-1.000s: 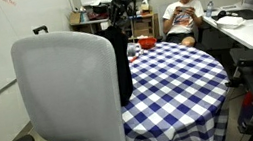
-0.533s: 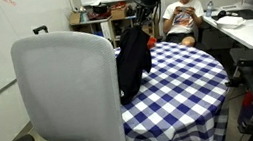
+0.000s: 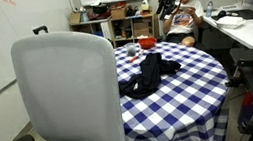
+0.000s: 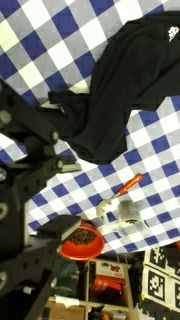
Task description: Put the black clothing on the table.
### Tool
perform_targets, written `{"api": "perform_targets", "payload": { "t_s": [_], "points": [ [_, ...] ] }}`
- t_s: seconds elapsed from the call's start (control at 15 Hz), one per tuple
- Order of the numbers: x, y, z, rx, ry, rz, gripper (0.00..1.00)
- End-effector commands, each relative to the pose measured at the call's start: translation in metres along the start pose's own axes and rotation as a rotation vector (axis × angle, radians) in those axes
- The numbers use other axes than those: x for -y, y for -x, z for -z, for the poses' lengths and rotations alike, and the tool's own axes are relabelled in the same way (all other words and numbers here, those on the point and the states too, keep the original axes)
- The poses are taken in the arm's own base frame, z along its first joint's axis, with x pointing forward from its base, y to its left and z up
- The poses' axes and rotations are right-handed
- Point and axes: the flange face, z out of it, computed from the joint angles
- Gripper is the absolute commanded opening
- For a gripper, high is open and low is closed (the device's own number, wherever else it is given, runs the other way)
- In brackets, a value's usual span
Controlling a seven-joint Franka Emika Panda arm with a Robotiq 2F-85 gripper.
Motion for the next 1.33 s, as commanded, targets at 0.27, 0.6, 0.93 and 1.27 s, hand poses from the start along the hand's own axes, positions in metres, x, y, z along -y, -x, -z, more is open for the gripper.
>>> {"api": "perform_targets", "payload": {
  "t_s": [0.27,0.6,0.93,1.27],
  "points": [
    [0.013,0.013,0.077,0.143,-0.02,0.08,1.0],
    [0.006,0.018,0.101,0.278,0.103,0.281,1.0],
    [0.004,-0.003,0.102,0.375,0.256,0.491,1.0],
    [-0.007,0.043,0.1,0.444,0.404,0.714,1.0]
  ]
}}
